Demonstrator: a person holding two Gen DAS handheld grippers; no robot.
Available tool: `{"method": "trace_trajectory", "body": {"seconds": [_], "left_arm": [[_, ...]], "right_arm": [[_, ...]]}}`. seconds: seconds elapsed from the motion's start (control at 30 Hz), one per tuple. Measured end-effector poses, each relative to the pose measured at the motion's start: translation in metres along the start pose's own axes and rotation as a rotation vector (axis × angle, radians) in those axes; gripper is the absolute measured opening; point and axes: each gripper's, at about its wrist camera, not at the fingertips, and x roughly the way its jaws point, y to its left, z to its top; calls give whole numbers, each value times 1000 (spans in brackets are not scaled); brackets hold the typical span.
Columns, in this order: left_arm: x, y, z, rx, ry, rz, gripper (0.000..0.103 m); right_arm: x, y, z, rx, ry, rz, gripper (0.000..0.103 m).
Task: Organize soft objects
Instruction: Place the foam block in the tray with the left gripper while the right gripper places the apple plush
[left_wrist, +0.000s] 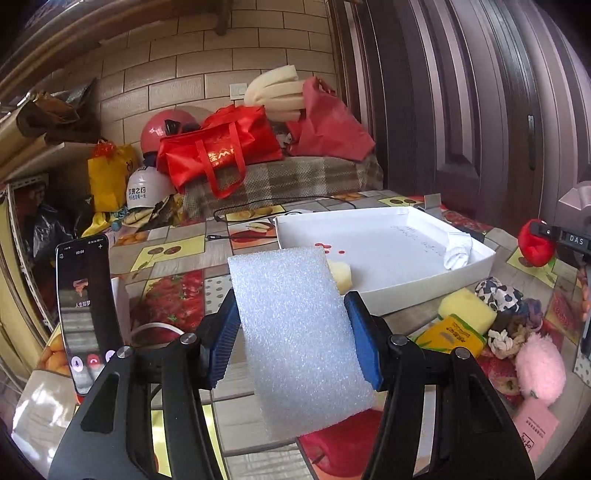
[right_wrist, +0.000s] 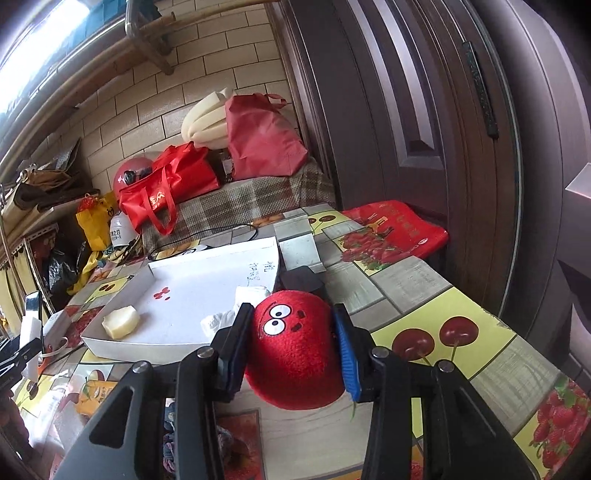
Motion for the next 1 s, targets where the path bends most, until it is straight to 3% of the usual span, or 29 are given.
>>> {"method": "trace_trajectory", "body": {"seconds": [0.2,0.5,1.0], "left_arm": [[30,-4,14,-4,-37,-7,57],[74,6,34,-78,-56,37,57],[117,-38,53,81,-36,-38,57]], "right_arm": [[15,-1,5,0,26,-1,42],[50,22,17,-127,4,-9,42],[109,80,26,-317,39,140,43]]}}
